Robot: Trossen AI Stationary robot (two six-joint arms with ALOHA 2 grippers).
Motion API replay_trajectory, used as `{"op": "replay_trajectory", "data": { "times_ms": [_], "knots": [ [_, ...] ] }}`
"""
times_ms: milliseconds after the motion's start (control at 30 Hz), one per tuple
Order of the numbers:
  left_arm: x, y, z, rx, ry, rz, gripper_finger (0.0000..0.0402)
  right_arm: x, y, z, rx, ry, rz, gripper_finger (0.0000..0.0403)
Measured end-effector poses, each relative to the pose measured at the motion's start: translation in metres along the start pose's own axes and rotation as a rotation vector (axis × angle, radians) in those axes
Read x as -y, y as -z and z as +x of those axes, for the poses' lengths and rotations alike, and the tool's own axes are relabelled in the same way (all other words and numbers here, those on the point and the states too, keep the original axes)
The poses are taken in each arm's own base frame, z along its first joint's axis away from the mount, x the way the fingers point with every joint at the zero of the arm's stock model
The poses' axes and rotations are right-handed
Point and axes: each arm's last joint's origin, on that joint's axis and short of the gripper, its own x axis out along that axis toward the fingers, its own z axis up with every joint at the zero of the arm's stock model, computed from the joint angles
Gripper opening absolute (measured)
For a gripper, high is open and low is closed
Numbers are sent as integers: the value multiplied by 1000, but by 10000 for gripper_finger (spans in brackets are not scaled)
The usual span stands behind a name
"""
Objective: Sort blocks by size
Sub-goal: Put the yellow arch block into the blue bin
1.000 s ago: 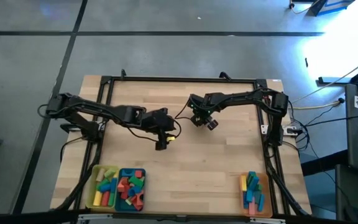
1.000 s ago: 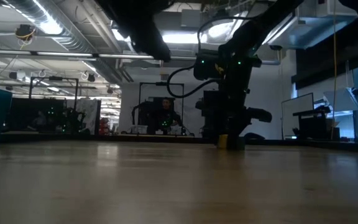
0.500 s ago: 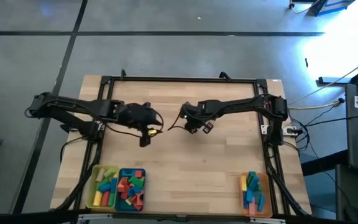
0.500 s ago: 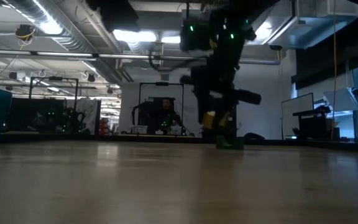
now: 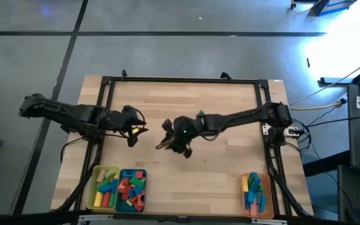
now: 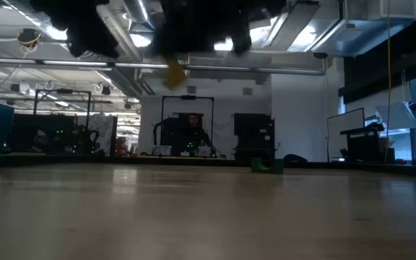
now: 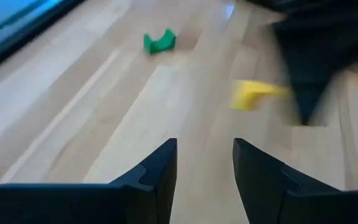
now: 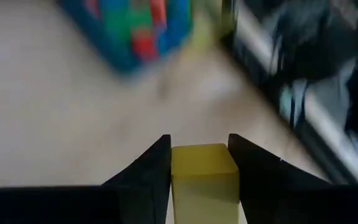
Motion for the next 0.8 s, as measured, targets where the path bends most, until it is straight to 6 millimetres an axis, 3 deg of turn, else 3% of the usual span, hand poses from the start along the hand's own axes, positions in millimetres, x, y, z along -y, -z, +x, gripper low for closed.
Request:
{"op": "replay_trajectory", "data": {
  "times_ms": [200, 333, 567, 800],
  "knots": [
    [-5, 24, 8, -48, -13, -27, 134, -13, -42, 14, 341, 13, 71, 142],
    [-5, 32, 13, -61, -13, -43, 134, -29, -54, 36, 453, 33, 73, 143],
    [-5, 33, 15, -33, 4, -41, 134, -60, -53, 81, 599, 84, 40, 143],
    [-1, 26, 15, 31, 38, -18, 134, -71, -41, 122, 597, 90, 74, 144]
  ]
}}
